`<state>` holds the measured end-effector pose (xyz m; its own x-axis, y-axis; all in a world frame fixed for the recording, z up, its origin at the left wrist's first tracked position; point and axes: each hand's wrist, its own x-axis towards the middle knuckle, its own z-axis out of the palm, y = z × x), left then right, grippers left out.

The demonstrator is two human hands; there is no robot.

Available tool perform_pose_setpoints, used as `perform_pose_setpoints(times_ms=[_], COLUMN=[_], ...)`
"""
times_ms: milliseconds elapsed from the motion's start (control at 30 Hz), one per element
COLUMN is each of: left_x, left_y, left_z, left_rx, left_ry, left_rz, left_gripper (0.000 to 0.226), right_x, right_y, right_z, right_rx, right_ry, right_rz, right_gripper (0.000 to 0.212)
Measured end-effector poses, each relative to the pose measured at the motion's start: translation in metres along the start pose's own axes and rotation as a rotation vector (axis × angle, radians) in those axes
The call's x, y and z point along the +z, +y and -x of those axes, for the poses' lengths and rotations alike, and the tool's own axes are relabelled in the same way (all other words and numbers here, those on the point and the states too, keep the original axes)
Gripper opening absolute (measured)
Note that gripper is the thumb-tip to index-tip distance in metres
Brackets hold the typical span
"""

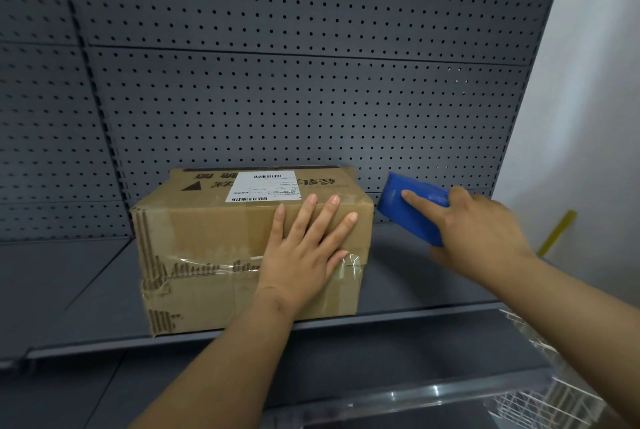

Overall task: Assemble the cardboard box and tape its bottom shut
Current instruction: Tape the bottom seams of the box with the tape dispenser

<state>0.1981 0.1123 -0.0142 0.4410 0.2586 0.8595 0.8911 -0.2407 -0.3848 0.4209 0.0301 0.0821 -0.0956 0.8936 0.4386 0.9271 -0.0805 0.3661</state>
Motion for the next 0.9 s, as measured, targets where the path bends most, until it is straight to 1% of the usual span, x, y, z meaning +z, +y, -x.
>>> perform_pose_setpoints(times_ms=[233,333,400,467,533,600,667,767,900], left_x=[-0.012,-0.013,-0.014,-0.016,-0.018,-0.019,-0.019,-0.018,-0.016], left_y=[0.007,0.009,0.012,0.015,0.017,0.019,0.021,0.024,0.028], left_z=[-0.003,0.001,0.003,0.004,0.002,-0.002,-0.008,-0.017,-0.017], left_rx=[-0.006,0.019,0.105,0.267,0.431,0.536,0.596,0.651,0.685], left_ry=[-0.078,-0.063,-0.056,-0.077,-0.12,-0.188,-0.252,-0.322,-0.304], left_rz=[0.015,0.031,0.053,0.066,0.078,0.086,0.071,0.031,-0.001], left_gripper=[0.055,0.061,0.07,0.071,0.061,0.05,0.047,0.052,0.049], right_x=[-0.018,-0.025,-0.028,-0.031,-0.033,-0.034,-0.035,-0.034,-0.035], right_y=[0.002,-0.001,-0.002,-0.002,0.0,0.002,0.003,0.004,0.004], right_z=[0.006,0.006,0.005,0.004,0.003,0.003,0.002,0.002,-0.001], right_rx=[0.048,0.051,0.05,0.053,0.06,0.064,0.061,0.05,0.05], right_ry=[0.054,0.071,0.08,0.084,0.088,0.09,0.085,0.083,0.083], right_rz=[-0.059,-0.084,-0.105,-0.113,-0.119,-0.116,-0.112,-0.122,-0.126], right_gripper=[0.076,0.077,0.077,0.077,0.077,0.077,0.077,0.077,0.077])
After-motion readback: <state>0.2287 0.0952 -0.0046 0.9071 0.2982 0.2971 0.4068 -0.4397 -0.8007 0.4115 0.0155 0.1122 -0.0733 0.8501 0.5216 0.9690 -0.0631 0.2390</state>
